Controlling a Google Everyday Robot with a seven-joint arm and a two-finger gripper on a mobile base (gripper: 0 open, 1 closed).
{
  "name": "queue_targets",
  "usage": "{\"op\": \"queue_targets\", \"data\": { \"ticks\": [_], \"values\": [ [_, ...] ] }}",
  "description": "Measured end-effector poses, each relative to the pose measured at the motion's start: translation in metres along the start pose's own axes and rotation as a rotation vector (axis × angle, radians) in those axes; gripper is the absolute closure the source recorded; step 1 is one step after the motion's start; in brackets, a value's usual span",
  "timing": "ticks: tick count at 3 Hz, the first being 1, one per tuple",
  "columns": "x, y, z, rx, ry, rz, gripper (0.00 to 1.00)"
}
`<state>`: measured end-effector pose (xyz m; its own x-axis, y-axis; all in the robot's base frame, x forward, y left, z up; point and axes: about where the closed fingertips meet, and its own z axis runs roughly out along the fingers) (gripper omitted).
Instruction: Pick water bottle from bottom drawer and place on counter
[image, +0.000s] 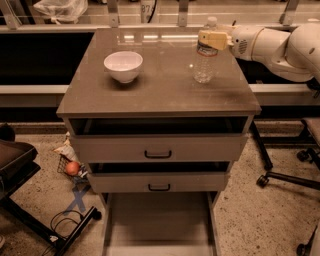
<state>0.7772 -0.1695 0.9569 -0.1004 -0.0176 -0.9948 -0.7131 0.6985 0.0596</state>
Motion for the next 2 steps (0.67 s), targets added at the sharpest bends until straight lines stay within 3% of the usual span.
{"op": "queue_targets", "data": {
  "ticks": [1, 2],
  "values": [
    [-0.0006, 0.0001, 0.0000, 0.000, 0.000, 0.000, 0.82],
    [-0.0004, 0.0008, 0.0011, -0.002, 0.000, 0.000, 0.51]
  ]
}}
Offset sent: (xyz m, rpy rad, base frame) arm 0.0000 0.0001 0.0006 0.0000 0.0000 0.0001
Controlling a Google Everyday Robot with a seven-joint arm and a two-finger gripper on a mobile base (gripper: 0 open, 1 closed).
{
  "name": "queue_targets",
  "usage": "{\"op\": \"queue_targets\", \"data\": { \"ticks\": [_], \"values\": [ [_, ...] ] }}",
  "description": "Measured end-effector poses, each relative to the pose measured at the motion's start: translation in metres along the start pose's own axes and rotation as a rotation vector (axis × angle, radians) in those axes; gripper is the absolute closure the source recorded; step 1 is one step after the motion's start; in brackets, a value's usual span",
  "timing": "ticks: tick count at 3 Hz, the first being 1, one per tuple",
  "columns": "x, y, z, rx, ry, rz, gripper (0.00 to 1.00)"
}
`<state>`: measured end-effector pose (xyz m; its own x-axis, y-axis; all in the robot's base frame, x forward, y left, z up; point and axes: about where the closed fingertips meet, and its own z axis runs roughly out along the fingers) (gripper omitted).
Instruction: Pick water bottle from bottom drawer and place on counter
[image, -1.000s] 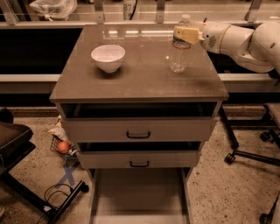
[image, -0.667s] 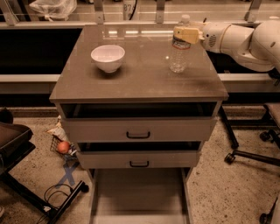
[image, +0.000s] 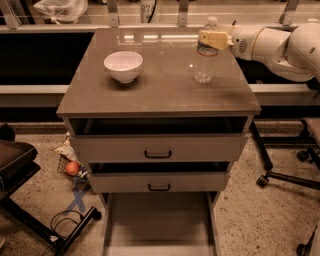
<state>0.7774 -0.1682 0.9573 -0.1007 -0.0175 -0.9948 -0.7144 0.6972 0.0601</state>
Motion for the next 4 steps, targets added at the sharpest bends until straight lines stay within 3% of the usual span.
{"op": "queue_targets", "data": {
  "ticks": [2, 4],
  "values": [
    [0.0001, 0.0007, 0.0010, -0.002, 0.000, 0.000, 0.05],
    [0.0005, 0.0024, 0.0035, -0.006, 0.000, 0.001, 0.00]
  ]
}}
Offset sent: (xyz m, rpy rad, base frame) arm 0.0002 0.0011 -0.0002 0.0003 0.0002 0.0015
